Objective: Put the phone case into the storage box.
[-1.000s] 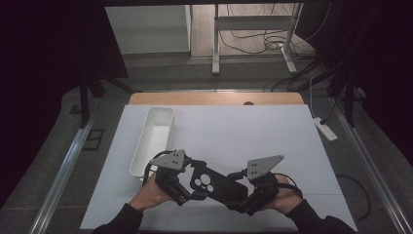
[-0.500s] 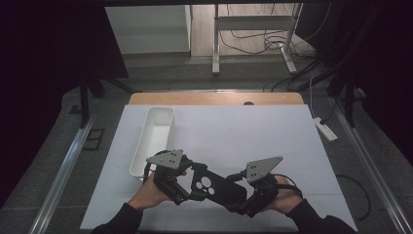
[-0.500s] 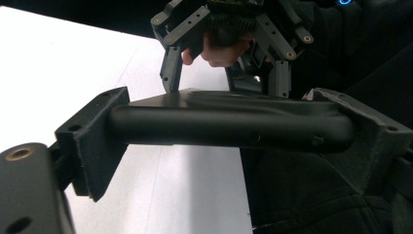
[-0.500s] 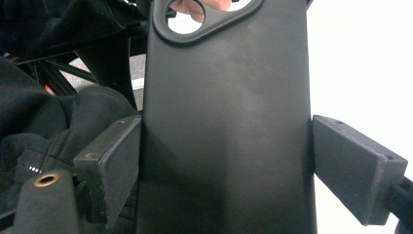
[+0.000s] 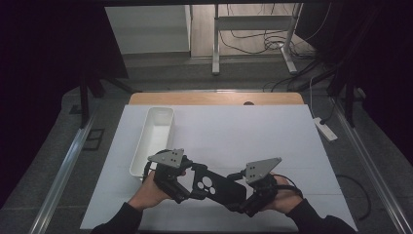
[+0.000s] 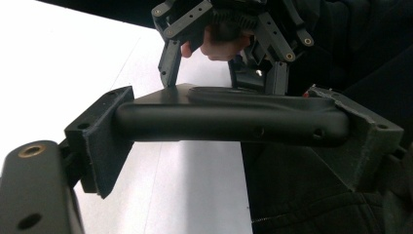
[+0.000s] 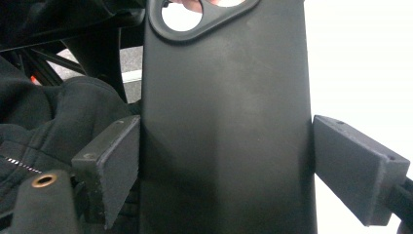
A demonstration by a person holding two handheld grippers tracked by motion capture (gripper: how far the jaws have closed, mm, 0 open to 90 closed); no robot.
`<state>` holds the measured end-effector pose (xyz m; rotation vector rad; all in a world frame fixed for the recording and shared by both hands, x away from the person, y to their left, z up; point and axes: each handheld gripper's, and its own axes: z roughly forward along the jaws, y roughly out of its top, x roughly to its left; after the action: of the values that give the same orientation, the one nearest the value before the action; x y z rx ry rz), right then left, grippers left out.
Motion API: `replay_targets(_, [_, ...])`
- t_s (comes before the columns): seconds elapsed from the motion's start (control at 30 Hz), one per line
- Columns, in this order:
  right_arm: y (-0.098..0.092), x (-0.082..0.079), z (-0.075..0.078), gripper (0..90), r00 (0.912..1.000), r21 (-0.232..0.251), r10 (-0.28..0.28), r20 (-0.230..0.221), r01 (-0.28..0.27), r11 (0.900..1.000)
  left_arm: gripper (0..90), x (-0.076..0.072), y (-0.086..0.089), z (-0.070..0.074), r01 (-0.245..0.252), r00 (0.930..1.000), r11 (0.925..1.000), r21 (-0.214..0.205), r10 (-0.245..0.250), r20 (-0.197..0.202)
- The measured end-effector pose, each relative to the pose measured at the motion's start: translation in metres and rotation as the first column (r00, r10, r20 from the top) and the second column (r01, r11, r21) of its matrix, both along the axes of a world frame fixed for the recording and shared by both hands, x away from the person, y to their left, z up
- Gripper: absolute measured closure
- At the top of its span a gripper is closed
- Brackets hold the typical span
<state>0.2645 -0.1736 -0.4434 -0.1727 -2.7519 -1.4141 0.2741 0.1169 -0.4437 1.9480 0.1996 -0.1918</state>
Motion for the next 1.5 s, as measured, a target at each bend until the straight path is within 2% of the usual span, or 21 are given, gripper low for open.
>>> replay_targets(0.37, [0.003,0.002,-0.003,7.8,0.9978,-0.027,-0.066,-0.003,0.066,0.9975,15.4,0.000,-0.001,0.003,-0.057,0.9984,0.9974,0.045,0.057,0.005])
replay_targets(0.5, [0.001,0.004,-0.003,3.6,0.9942,-0.027,-0.107,0.004,0.107,0.9939,15.5,0.002,0.001,0.004,-0.088,0.9961,0.9943,0.061,0.088,0.000])
replay_targets(0.67, [-0.001,0.005,-0.004,0.0,0.9826,-0.044,-0.183,0.030,0.184,0.9818,15.4,0.003,0.002,0.005,-0.128,0.9918,0.9881,0.086,0.127,0.007])
replay_targets(0.8, [-0.004,0.005,-0.005,0.0,0.9764,-0.043,-0.212,0.042,0.213,0.9760,15.4,0.004,0.002,0.006,-0.151,0.9884,0.9830,0.104,0.151,0.007])
replay_targets(0.97, [-0.009,0.007,-0.005,0.0,0.9621,-0.046,-0.267,0.056,0.269,0.9619,15.4,0.006,0.002,0.008,-0.196,0.9805,0.9722,0.128,0.197,0.006])
replay_targets(1.23, [-0.012,0.006,-0.006,0.0,0.9486,-0.062,-0.313,0.046,0.316,0.9469,15.3,0.010,0.002,0.010,-0.255,0.9659,0.9534,0.162,0.259,-0.005])
replay_targets(1.33, [-0.012,0.006,-0.008,0.0,0.9413,-0.070,-0.335,0.044,0.337,0.9389,15.4,0.012,0.003,0.010,-0.283,0.9572,0.9432,0.174,0.289,-0.012])
replay_targets(1.37, [-0.012,0.007,-0.008,0.0,0.9402,-0.071,-0.338,0.039,0.340,0.9376,15.4,0.012,0.003,0.010,-0.283,0.9572,0.9432,0.174,0.289,-0.012])
replay_targets(1.4, [-0.012,0.007,-0.009,0.0,0.9385,-0.077,-0.343,0.040,0.345,0.9354,15.4,0.013,0.003,0.010,-0.297,0.9521,0.9375,0.181,0.305,-0.018])
replay_targets(1.47, [-0.012,0.006,-0.010,0.0,0.9358,-0.082,-0.349,0.047,0.352,0.9324,15.4,0.014,0.004,0.011,-0.313,0.9463,0.9318,0.184,0.322,-0.023])
replay_targets(1.5, [-0.011,0.006,-0.010,0.0,0.9357,-0.082,-0.350,0.045,0.353,0.9321,15.4,0.014,0.004,0.011,-0.313,0.9463,0.9318,0.184,0.322,-0.023])
